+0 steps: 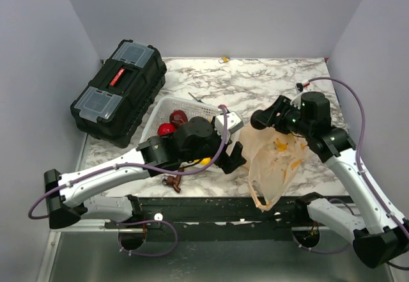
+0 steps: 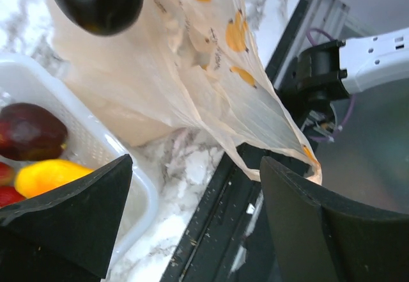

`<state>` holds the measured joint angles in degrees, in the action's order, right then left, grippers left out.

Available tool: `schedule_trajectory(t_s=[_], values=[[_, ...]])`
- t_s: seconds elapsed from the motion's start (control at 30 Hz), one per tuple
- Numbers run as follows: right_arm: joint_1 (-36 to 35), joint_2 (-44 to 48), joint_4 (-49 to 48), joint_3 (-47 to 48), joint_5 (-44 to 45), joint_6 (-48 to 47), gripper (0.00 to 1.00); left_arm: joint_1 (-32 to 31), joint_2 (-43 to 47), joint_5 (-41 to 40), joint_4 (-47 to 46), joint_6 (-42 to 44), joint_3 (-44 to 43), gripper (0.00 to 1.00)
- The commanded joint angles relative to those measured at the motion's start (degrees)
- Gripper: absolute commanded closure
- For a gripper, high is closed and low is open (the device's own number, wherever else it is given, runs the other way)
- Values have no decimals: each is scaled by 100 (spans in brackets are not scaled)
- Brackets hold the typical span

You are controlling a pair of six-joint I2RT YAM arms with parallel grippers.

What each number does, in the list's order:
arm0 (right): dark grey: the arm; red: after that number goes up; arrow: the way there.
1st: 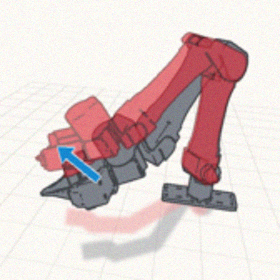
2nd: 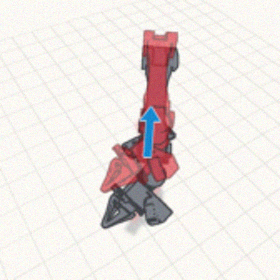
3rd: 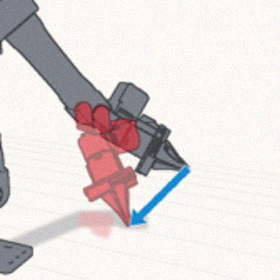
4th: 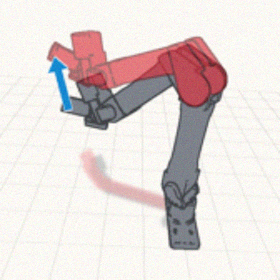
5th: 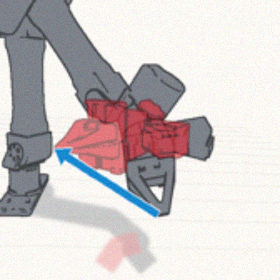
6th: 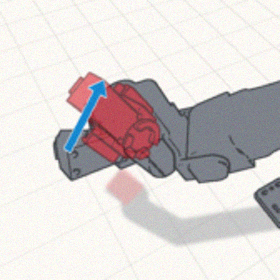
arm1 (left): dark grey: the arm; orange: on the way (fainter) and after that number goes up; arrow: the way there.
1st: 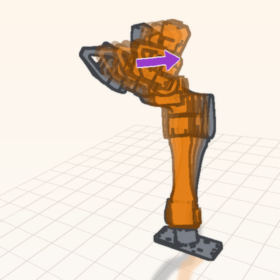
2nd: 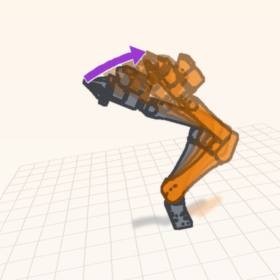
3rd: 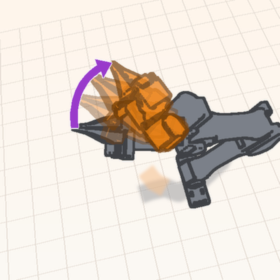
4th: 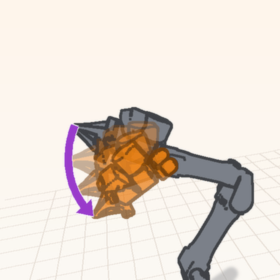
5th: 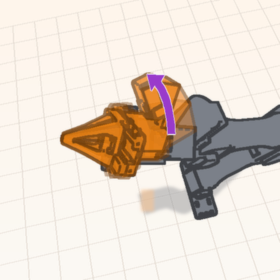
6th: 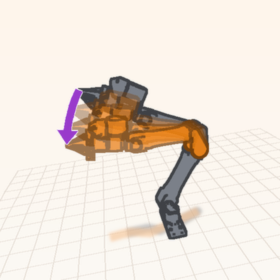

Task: Take the fake fruits out of the plastic bag
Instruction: Place the fake fruit in the bin.

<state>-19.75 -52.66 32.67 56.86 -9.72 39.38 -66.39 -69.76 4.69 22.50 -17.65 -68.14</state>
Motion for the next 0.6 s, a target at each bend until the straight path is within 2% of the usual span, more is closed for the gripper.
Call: schedule_trajectory(t_s=[0.0,0.1,0.3,0.57], values=[[-125,-460,-664,207,-419,-67,84,-17,666,-776,-751,259,468,19],[-549,-818,-975,237,-230,42,84,-17,896,-939,-948,305,631,19],[-1833,-1788,-1271,407,665,90,83,-23,1079,-1122,-1113,315,787,18],[-2684,-3235,-2170,404,636,260,79,-45,1323,-1286,-1324,362,981,19]])
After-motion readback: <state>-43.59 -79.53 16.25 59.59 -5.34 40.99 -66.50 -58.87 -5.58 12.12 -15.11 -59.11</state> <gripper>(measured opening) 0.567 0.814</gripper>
